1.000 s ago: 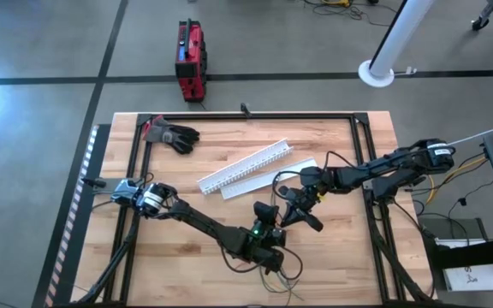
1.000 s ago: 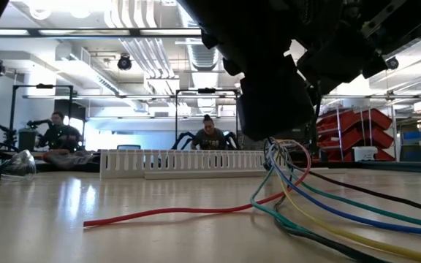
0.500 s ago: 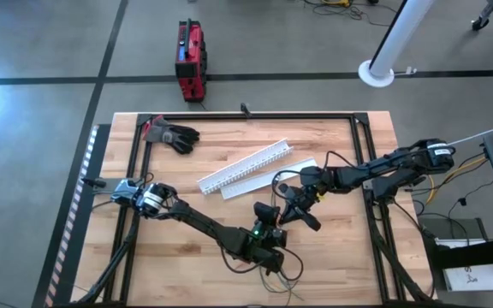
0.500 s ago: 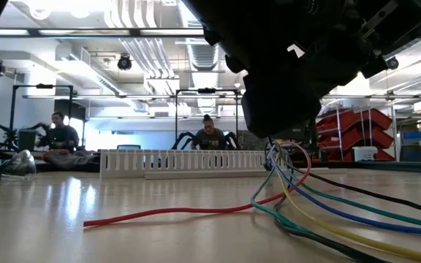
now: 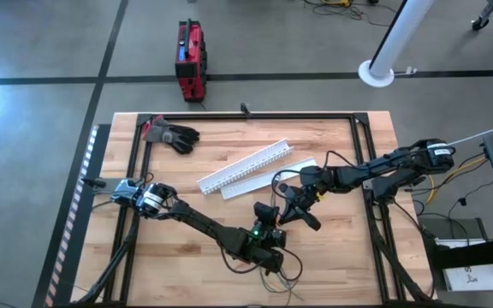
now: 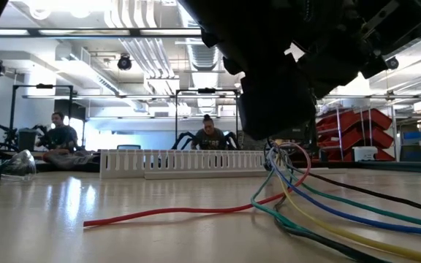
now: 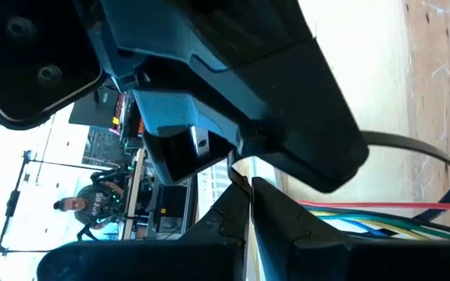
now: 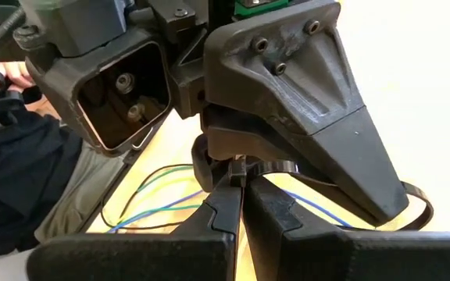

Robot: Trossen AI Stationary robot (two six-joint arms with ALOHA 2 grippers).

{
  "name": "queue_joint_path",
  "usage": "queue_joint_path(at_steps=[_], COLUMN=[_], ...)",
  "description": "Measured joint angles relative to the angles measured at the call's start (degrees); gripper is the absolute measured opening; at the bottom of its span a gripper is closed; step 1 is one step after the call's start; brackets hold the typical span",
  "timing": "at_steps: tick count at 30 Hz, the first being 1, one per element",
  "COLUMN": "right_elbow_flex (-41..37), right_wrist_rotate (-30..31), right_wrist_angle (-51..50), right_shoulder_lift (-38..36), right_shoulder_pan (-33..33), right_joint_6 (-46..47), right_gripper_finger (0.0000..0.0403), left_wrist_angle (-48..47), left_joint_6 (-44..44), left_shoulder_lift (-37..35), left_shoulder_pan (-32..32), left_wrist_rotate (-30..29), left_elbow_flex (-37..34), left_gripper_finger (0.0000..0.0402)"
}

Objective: Ziptie cables
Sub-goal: Insert the pointed tail of the zip tie through the locking head to form a loop

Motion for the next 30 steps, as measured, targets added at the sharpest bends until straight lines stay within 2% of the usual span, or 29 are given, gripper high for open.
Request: queue_joint_path(at_steps=[30], right_elbow_flex=[0.0], right_wrist_rotate=[-3.6], right_wrist_angle=[-1.4], right_shoulder_lift=[0.0], right_shoulder_pan=[0.1], right_joint_6=[-2.1], right_gripper_finger=[0.0], left_wrist_angle=[-1.5], left_joint_6=[-1.5], left_shoulder_lift=[0.0], left_shoulder_pan=[0.2], left_wrist_rotate=[0.0], left_elbow_flex=[0.0], left_gripper_finger=[0.0])
